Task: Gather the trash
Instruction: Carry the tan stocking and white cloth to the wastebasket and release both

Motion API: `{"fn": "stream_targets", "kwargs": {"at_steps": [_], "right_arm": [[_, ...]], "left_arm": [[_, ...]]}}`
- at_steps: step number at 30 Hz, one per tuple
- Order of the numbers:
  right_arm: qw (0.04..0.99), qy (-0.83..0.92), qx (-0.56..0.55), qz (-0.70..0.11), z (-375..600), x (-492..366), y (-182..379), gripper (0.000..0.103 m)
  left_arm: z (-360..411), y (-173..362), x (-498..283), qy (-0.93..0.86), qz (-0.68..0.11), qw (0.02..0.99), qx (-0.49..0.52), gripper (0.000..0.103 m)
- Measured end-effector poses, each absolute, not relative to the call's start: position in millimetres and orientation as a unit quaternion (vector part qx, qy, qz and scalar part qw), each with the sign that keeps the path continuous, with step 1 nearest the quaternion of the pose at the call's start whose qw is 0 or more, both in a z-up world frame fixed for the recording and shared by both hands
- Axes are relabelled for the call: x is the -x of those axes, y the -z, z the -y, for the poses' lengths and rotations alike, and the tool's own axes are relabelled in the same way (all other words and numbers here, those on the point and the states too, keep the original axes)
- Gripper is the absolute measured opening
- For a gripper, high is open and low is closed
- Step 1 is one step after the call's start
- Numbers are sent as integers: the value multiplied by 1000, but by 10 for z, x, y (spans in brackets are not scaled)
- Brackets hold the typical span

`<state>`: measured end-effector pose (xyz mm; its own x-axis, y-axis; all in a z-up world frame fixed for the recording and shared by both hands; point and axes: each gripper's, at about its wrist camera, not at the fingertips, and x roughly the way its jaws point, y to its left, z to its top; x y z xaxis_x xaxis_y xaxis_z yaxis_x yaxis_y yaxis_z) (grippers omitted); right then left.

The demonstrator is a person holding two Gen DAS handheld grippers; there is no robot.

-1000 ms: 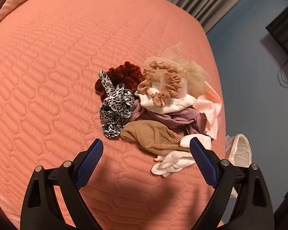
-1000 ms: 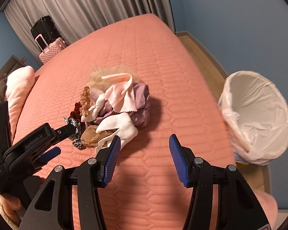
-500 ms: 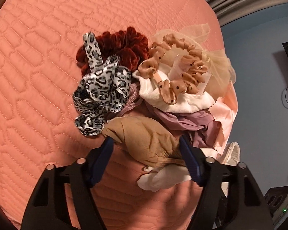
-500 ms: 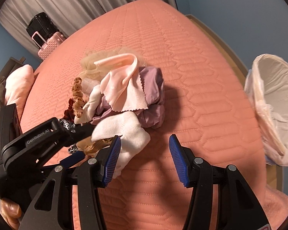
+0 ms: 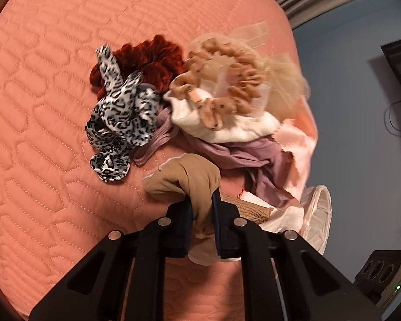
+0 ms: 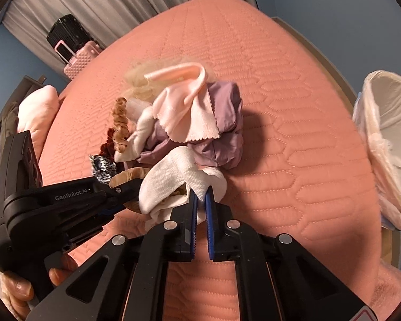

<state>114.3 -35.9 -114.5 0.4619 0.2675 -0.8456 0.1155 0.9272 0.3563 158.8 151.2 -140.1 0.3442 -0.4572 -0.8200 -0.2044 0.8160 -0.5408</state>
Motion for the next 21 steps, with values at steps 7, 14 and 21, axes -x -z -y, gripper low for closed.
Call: {"fn": "stream_targets", "kwargs": {"at_steps": [7, 14, 21], "right_arm": [[863, -22, -172, -475, 562, -923, 674, 6], [890, 30, -146, -430, 976, -652, 184, 6], [905, 85, -136, -395, 1499, -391, -146, 6]], "left_arm": [[-1213, 900, -1449, 110, -522, 822, 201, 12], [-698, 325, -1187, 145, -458, 873, 86, 12], [-171, 76, -1141, 183, -427, 885, 31, 12]]}}
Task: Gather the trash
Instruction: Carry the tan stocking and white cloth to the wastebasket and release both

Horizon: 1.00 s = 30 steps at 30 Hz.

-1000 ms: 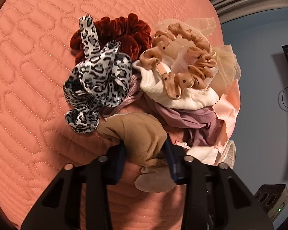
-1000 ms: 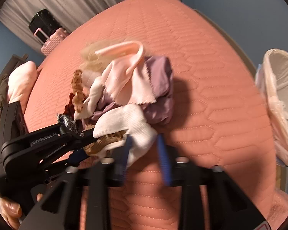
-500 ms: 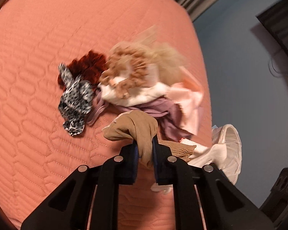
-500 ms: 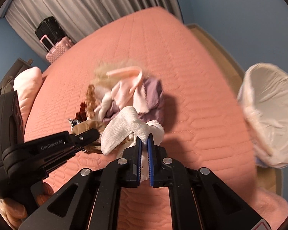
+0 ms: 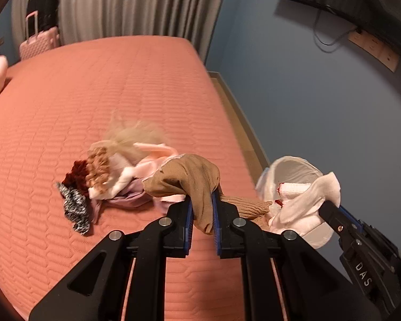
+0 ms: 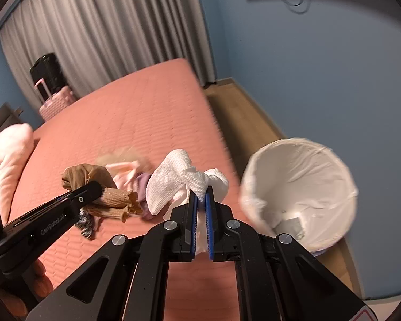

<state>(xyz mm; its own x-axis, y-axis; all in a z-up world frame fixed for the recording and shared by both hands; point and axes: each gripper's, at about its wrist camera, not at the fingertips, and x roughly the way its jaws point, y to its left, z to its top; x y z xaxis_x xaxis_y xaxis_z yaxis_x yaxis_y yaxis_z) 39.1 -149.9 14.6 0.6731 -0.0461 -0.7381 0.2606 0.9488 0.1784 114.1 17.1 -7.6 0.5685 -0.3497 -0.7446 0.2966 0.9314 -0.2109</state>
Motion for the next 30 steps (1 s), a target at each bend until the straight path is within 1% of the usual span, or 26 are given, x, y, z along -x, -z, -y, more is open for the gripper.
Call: {"fn": "stream_targets", "kwargs": {"at_steps": [8, 20, 30], "right_arm": [[907, 131, -151, -370, 2044, -148, -310, 6], [897, 180, -180, -362, 2743, 139, -278, 6], [888, 200, -195, -364, 3025, 175, -153, 6]], "left_arm": [[493, -95, -932, 233, -401, 885, -27, 12], [1254, -62, -738, 287, -398, 868, -79, 12], [1580, 48, -826, 308, -405, 856, -96, 13]]}}
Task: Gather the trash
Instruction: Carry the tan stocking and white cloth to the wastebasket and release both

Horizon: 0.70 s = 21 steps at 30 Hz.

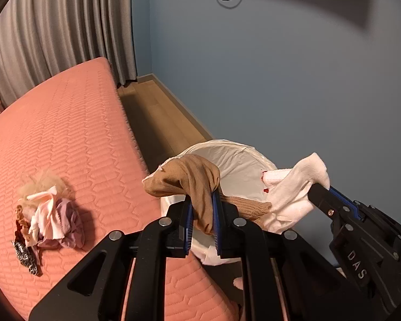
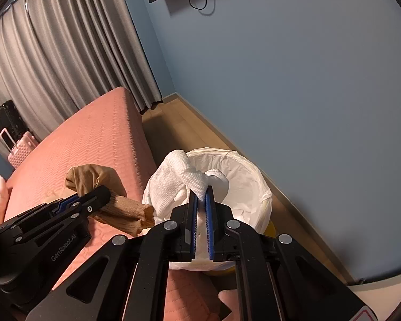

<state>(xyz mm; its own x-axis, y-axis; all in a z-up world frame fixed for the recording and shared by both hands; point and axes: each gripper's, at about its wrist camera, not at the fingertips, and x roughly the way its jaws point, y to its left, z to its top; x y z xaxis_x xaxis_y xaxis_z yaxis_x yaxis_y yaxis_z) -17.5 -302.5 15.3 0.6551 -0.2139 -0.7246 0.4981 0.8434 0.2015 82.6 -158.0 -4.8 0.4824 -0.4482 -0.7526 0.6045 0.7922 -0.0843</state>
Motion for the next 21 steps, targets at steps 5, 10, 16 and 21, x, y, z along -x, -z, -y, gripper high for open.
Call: {"fn": "stream_targets", "kwargs": {"at_steps": [5, 10, 16, 21], "right_arm": [[888, 202, -196, -364, 3043, 116, -123, 6], [888, 205, -196, -361, 3005, 115, -110, 16], [889, 205, -196, -360, 2964, 136, -89, 24], [890, 204, -194, -360, 2959, 109, -107, 27]], "left_arm": [[1717, 77, -870, 312, -401, 856, -96, 14], [1752, 77, -885, 307, -401, 858, -90, 41], [1709, 46, -887, 294, -390, 869, -86, 57], [1656, 36, -914, 285, -391, 871, -80, 57]]}}
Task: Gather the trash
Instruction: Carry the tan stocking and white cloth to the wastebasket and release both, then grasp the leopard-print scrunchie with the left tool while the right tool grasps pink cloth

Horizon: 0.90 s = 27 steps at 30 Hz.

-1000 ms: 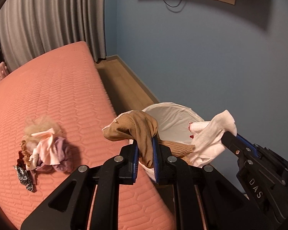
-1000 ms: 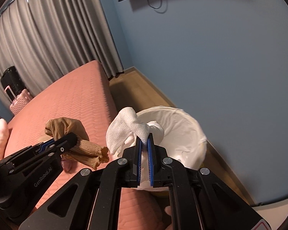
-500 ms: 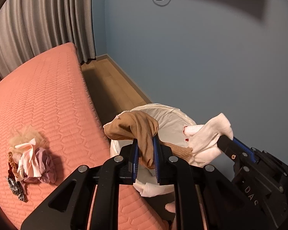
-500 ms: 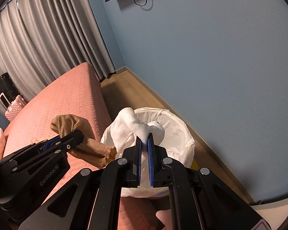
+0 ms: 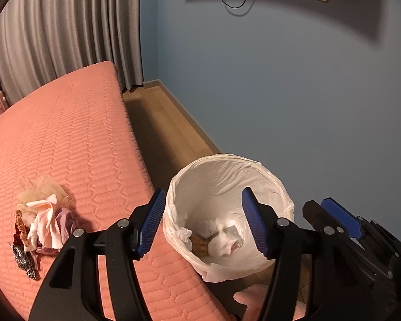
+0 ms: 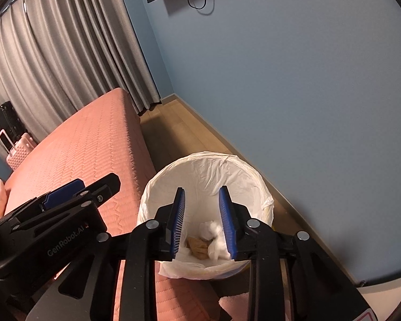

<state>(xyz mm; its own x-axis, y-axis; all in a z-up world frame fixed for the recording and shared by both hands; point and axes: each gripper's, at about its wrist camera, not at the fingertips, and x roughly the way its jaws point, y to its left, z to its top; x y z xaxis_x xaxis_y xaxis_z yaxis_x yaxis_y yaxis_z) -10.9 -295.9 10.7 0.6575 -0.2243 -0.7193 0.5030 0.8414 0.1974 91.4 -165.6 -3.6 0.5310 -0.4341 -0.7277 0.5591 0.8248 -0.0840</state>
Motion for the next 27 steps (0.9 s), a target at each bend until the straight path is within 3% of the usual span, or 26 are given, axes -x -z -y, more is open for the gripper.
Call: {"fn": "stream_targets", "kwargs": {"at_steps": [27], "right_arm": [[901, 156, -157, -372, 2383, 15, -157, 28]], "left_arm": [[845, 23, -990, 218, -407, 887, -23, 58]]}}
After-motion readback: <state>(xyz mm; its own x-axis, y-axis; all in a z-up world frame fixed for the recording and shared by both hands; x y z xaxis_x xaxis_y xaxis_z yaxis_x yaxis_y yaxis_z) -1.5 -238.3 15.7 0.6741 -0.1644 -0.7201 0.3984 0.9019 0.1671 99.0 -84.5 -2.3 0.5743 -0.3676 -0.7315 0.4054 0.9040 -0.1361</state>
